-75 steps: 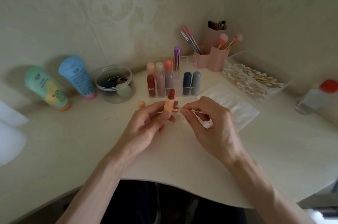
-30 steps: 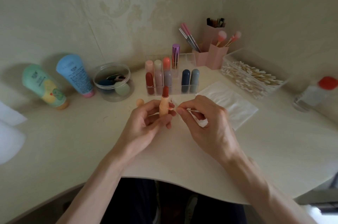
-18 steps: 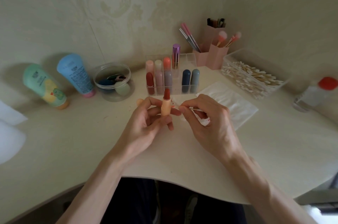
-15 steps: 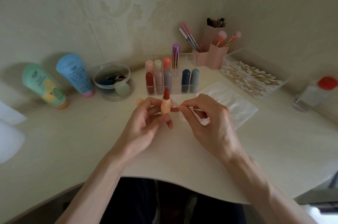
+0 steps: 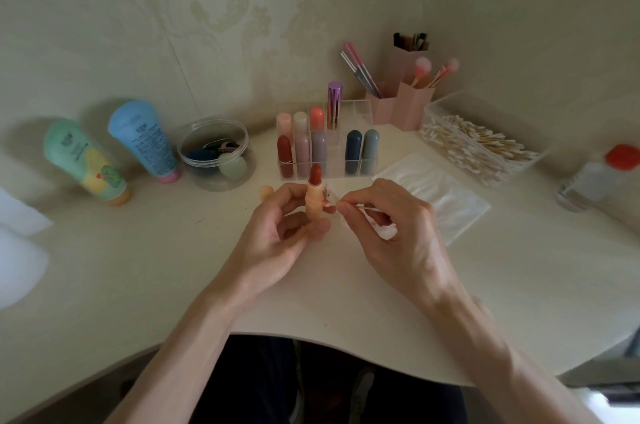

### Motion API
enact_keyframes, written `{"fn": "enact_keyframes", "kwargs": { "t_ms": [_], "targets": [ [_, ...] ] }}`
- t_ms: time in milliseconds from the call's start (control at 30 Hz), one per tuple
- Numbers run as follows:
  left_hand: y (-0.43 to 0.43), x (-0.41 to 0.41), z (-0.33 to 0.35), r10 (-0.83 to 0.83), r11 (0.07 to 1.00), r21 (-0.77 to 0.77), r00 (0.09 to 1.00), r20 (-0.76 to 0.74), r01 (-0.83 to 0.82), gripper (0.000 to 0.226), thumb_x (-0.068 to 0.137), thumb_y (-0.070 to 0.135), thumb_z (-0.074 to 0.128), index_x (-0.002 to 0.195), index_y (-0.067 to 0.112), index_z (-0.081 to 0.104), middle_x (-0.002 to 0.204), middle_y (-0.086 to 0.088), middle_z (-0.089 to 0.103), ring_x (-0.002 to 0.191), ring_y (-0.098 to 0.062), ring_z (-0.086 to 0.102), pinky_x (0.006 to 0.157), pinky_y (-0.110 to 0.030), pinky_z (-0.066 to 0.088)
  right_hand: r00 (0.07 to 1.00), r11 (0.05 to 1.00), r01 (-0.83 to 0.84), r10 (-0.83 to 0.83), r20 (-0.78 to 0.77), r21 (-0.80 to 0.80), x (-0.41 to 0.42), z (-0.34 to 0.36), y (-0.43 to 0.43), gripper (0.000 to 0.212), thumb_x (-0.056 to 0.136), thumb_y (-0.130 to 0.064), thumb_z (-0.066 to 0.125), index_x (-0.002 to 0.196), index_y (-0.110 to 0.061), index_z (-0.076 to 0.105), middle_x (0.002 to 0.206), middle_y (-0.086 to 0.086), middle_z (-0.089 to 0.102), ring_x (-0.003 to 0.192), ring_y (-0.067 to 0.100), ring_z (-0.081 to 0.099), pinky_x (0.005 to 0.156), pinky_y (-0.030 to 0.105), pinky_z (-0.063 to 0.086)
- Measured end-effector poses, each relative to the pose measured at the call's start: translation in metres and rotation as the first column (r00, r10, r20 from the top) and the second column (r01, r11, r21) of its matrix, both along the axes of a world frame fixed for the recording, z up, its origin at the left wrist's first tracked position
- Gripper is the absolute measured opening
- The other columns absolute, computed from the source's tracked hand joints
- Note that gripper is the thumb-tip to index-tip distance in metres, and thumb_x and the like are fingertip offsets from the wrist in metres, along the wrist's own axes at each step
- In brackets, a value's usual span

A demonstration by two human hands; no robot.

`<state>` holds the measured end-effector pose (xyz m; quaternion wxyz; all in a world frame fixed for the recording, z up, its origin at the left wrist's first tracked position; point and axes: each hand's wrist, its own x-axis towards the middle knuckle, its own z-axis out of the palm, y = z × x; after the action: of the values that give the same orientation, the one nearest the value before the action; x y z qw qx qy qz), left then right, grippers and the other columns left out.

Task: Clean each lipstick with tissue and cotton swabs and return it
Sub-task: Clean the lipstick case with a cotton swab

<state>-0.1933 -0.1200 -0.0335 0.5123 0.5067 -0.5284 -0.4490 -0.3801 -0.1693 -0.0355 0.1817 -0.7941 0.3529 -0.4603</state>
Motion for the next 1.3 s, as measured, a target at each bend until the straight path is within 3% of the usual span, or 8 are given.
{"fn": "enact_keyframes", "kwargs": {
  "t_ms": [300,467,600,733,900,1067,1300],
  "targets": [
    [-0.0001,-0.0039,0.0018,0.017,0.999,-0.037,1.0,-0.023,-0.018,0.02,0.094,-0.006,0.065,0.112,-0.004,0.057,0.098,-0.009,0.078,0.067,-0.018,0.061,0.073,-0.025,0.055,1.0,1.0,-0.001,0.001,0.031,0.003,-0.0004,0.0025,0.0011,0.009,0.097,-0.022,0.073,0.094,-0.016,0.078,0.08,-0.017,0.059,0.071,0.007,0.055,0.069,0.014,0.038],
    [0.0003,-0.0028,0.0015,0.02,1.0,-0.024,0.999,-0.048,-0.021,0.023,0.094,-0.007,0.065,0.109,-0.011,0.048,0.078,0.001,0.075,0.064,-0.018,0.062,0.071,-0.017,0.051,0.999,0.999,-0.047,0.047,0.025,-0.007,-0.0003,0.0018,0.0022,0.004,0.096,-0.013,0.076,0.096,-0.01,0.079,0.082,-0.024,0.056,0.072,0.001,0.052,0.07,0.011,0.037],
    [-0.0007,-0.0027,0.0015,0.03,0.999,-0.018,0.998,-0.05,-0.031,0.02,0.093,-0.008,0.066,0.103,-0.007,0.049,0.077,-0.002,0.074,0.063,-0.02,0.062,0.07,-0.02,0.052,0.998,0.999,-0.054,0.054,0.017,-0.006,0.0005,0.001,0.0025,0.008,0.096,-0.017,0.075,0.096,-0.011,0.079,0.08,-0.02,0.056,0.07,0.003,0.05,0.07,0.012,0.036],
    [0.001,-0.0019,0.0014,0.02,0.999,-0.025,1.0,-0.019,-0.021,0.017,0.096,-0.007,0.063,0.107,-0.011,0.05,0.077,0.003,0.074,0.067,-0.019,0.062,0.072,-0.018,0.051,0.999,0.999,-0.037,0.037,0.02,-0.024,0.0003,0.001,0.0011,0.008,0.096,-0.017,0.074,0.096,-0.01,0.079,0.083,-0.03,0.051,0.071,0.0,0.05,0.071,0.011,0.035],
    [0.0008,-0.0007,0.0007,0.04,0.999,-0.025,0.998,0.041,-0.039,0.013,0.099,-0.004,0.062,0.109,0.003,0.063,0.099,0.005,0.073,0.074,-0.02,0.064,0.081,-0.026,0.053,1.0,1.0,-0.017,0.017,0.017,0.005,-0.0013,-0.0002,0.0003,0.005,0.097,-0.016,0.076,0.096,-0.012,0.079,0.08,-0.022,0.054,0.07,0.003,0.051,0.069,0.012,0.036],
    [0.0014,-0.0001,0.0009,0.006,1.0,-0.027,0.995,0.103,-0.003,0.021,0.102,-0.003,0.057,0.114,0.01,0.069,0.097,0.01,0.071,0.081,-0.014,0.064,0.086,-0.021,0.051,1.0,1.0,0.012,-0.012,0.024,0.024,-0.0018,-0.0012,-0.0009,0.003,0.096,-0.014,0.077,0.096,-0.012,0.079,0.081,-0.012,0.061,0.072,0.002,0.053,0.071,0.012,0.036],
    [0.0012,-0.0007,0.0014,-0.009,1.0,-0.025,0.995,0.101,0.011,0.02,0.102,0.003,0.058,0.117,0.012,0.069,0.085,0.009,0.07,0.082,-0.008,0.062,0.082,-0.013,0.047,1.0,1.0,0.004,-0.004,0.017,0.017,-0.0013,-0.0007,0.0,0.001,0.095,-0.011,0.078,0.095,-0.011,0.079,0.081,-0.016,0.059,0.071,0.0,0.053,0.07,0.01,0.036]
  ]
}}
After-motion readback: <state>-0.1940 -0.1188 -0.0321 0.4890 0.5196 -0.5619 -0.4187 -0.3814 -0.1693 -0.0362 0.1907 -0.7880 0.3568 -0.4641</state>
